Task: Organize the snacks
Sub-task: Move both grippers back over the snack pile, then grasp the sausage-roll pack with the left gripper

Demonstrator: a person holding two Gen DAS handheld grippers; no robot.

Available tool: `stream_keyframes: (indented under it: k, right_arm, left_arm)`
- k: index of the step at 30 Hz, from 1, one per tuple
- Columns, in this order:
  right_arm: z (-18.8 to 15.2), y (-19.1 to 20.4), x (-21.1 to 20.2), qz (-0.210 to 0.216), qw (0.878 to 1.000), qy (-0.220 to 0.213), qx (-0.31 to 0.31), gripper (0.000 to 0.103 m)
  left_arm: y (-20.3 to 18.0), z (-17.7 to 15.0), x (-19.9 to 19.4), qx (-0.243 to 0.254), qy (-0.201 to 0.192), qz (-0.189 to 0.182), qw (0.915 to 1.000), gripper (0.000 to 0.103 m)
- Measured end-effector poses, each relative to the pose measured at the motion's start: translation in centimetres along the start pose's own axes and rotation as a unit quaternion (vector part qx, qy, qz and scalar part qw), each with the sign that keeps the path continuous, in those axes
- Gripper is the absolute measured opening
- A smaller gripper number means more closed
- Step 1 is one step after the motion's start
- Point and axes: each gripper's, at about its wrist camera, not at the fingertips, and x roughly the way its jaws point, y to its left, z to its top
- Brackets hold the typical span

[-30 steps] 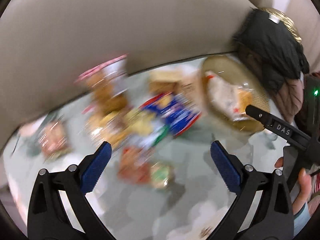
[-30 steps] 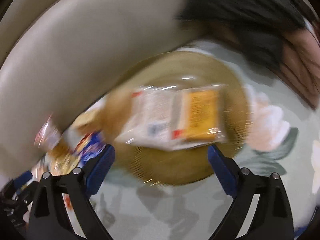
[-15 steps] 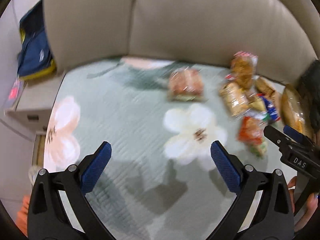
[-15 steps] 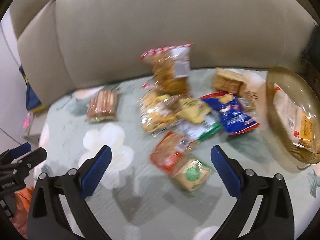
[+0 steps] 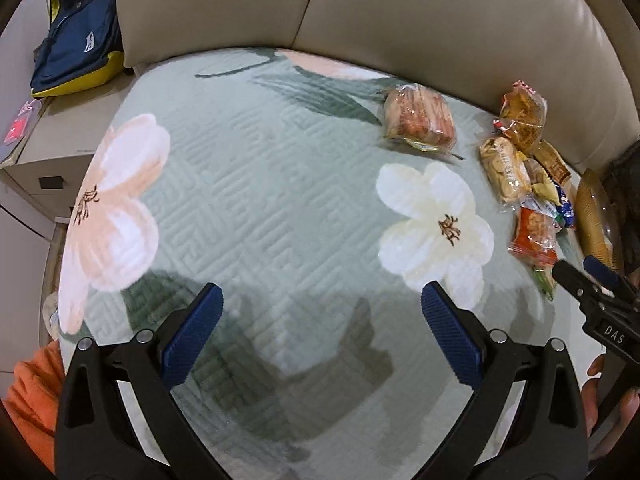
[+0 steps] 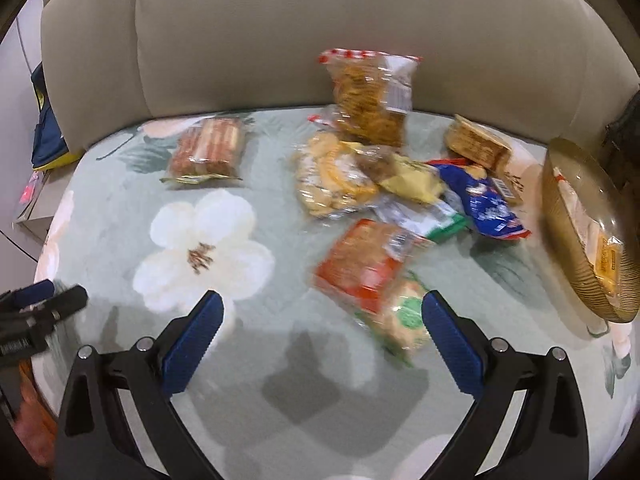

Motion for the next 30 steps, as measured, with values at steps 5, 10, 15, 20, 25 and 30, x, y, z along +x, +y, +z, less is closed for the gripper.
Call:
stream_keyframes:
  k: [5, 10, 15, 20, 25, 30]
  right_arm:
    - [-0.5, -3.2, 0.3, 0.015, 0.999, 0.019, -0.036, 0.098]
    - [-0.1, -4.2, 1.1, 0.034, 0.996, 0.035, -0.077, 0.098]
    - [1.2, -4.1, 2.5, 0.032, 0.994, 0.033, -0.100, 0.098]
    - [1.7, -5.5, 3.8, 0.041, 0.996, 0.040, -0.062, 0.098]
    - [-0.1, -7.3, 4.7, 0.052, 0.997, 0.048, 0.018, 0.098]
    - [0.8, -7.1, 4.2, 0.053, 0.997, 0.039, 0.034, 0.098]
  left_arm:
    - [-0.2, 1.3, 0.2, -0.015, 0.014, -0.044, 0.9988, 0.099]
    - [-2.3, 4.9, 0.3, 0.013, 0.004, -0.055, 0.9984, 0.100]
    - [-4.9, 8.5, 2.8, 0.040, 0.006, -0.040, 0.9984, 0.100]
    - [-7.2, 11.3, 6.2, 0.051, 0.016, -0.030, 0.9981, 0.100]
    - [-9.6, 12.5, 8.0, 0.082, 0.016, 0.010, 0.9965, 0.100]
    - [-11.0, 13.1, 9.3, 0.095, 0.032, -0.010, 0.9949, 0.100]
